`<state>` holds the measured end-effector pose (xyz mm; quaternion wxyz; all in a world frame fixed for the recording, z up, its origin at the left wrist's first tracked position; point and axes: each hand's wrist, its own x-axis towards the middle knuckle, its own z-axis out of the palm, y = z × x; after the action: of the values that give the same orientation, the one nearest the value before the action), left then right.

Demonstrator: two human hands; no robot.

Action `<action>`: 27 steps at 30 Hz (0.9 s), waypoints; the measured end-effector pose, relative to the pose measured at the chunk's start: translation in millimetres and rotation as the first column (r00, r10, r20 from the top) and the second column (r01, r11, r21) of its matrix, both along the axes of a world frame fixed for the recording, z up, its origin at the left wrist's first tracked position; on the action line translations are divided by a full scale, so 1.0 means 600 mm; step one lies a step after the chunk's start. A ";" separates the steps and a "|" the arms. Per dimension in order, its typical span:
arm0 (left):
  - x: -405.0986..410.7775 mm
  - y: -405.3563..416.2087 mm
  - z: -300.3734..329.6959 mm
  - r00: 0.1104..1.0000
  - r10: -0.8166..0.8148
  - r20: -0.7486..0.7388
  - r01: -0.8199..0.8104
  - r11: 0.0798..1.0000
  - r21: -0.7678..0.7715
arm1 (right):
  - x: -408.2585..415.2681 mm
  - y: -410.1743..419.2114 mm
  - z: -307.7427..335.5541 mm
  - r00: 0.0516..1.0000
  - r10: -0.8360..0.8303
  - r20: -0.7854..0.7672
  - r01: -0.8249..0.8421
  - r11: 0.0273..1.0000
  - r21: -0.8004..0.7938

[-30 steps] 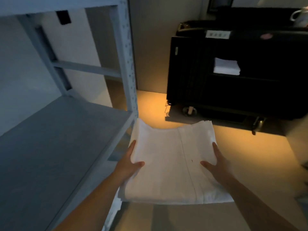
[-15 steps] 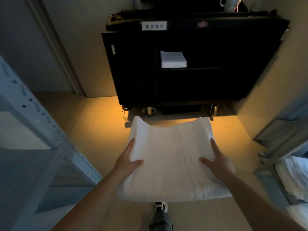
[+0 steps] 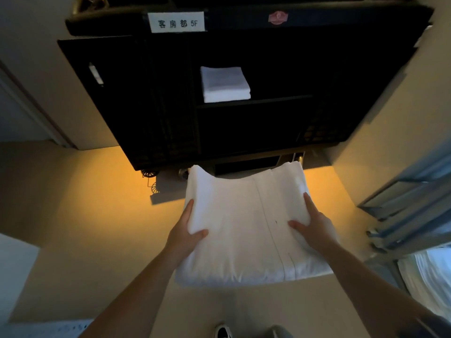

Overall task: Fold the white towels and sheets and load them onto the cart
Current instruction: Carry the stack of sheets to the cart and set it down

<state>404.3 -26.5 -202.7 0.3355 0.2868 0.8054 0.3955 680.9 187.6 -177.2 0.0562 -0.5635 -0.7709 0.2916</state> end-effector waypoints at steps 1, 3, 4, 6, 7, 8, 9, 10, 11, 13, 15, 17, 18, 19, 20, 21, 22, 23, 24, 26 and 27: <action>-0.013 0.024 -0.005 1.000 0.005 0.006 -0.005 1.000 -0.003 | -0.013 0.024 -0.004 1.000 -0.001 0.005 0.001 1.000 -0.004; -0.037 0.073 -0.017 1.000 0.012 0.023 -0.012 1.000 -0.005 | -0.039 0.075 -0.014 1.000 0.000 0.015 0.001 1.000 -0.011; -0.048 0.097 -0.024 0.999 0.015 0.030 -0.015 1.000 -0.005 | -0.052 0.101 -0.020 1.000 0.004 0.018 -0.004 1.000 -0.017; -0.070 0.149 -0.038 0.999 0.025 0.035 -0.025 1.000 -0.005 | -0.079 0.156 -0.033 1.000 0.024 0.018 -0.023 0.999 -0.023; -0.081 0.176 -0.046 0.999 0.033 0.038 -0.033 0.999 -0.006 | -0.092 0.185 -0.040 0.999 0.034 0.014 -0.034 0.999 -0.026; -0.091 0.205 -0.053 0.998 0.042 0.044 -0.042 0.999 -0.008 | -0.107 0.216 -0.047 0.999 0.043 0.007 -0.043 0.999 -0.032; -0.101 0.234 -0.060 0.997 0.054 0.050 -0.053 0.999 -0.011 | -0.123 0.248 -0.054 0.999 0.051 -0.001 -0.051 0.998 -0.040; -0.110 0.266 -0.067 0.996 0.067 0.057 -0.066 0.998 -0.015 | -0.138 0.282 -0.061 0.998 0.062 -0.009 -0.062 0.997 -0.049; -0.119 0.298 -0.073 0.995 0.082 0.062 -0.081 0.997 -0.018 | -0.154 0.319 -0.067 0.997 0.074 -0.015 -0.075 0.995 -0.060; -0.135 0.364 -0.083 0.991 0.115 0.067 -0.114 0.993 -0.024 | -0.183 0.397 -0.077 0.995 0.094 -0.026 -0.096 0.992 -0.080; -0.147 0.422 -0.091 0.986 0.146 0.081 -0.144 0.989 -0.025 | -0.209 0.469 -0.082 0.992 0.120 -0.025 -0.122 0.988 -0.092; -0.161 0.480 -0.100 0.983 0.161 0.086 -0.160 0.987 -0.016 | -0.233 0.539 -0.092 0.989 0.147 -0.021 -0.148 0.985 -0.090; -0.169 0.509 -0.105 0.981 0.170 0.094 -0.170 0.985 -0.012 | -0.245 0.572 -0.097 0.988 0.155 -0.018 -0.156 0.984 -0.089; -0.177 0.536 -0.111 0.978 0.180 0.106 -0.181 0.984 -0.007 | -0.257 0.603 -0.102 0.987 0.161 -0.010 -0.161 0.983 -0.092; -0.185 0.561 -0.117 0.975 0.189 0.114 -0.190 0.982 -0.003 | -0.270 0.631 -0.109 0.986 0.168 0.005 -0.167 0.981 -0.095; -0.194 0.584 -0.125 0.974 0.194 0.116 -0.195 0.981 -0.002 | -0.284 0.657 -0.117 0.984 0.177 0.020 -0.174 0.980 -0.093; -0.203 0.604 -0.133 0.974 0.196 0.114 -0.197 0.980 -0.006 | -0.296 0.678 -0.126 0.982 0.185 0.033 -0.182 0.979 -0.090; -0.214 0.624 -0.143 0.975 0.195 0.108 -0.195 0.981 -0.011 | -0.309 0.698 -0.137 0.981 0.191 0.041 -0.187 0.978 -0.087; -0.227 0.642 -0.158 0.976 0.194 0.097 -0.193 0.981 -0.012 | -0.323 0.716 -0.152 0.980 0.195 0.048 -0.191 0.978 -0.082; -0.258 0.676 -0.196 0.978 0.191 0.086 -0.191 0.982 -0.007 | -0.355 0.748 -0.189 0.979 0.200 0.046 -0.197 0.978 -0.069; -0.276 0.691 -0.218 0.978 0.189 0.091 -0.189 0.982 -0.004 | -0.373 0.763 -0.213 0.979 0.202 0.039 -0.200 0.978 -0.063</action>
<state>238.4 388.3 -333.6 0.3319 0.1915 0.8121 0.4400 457.2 645.5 -304.9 -0.0077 -0.4906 -0.8160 0.3056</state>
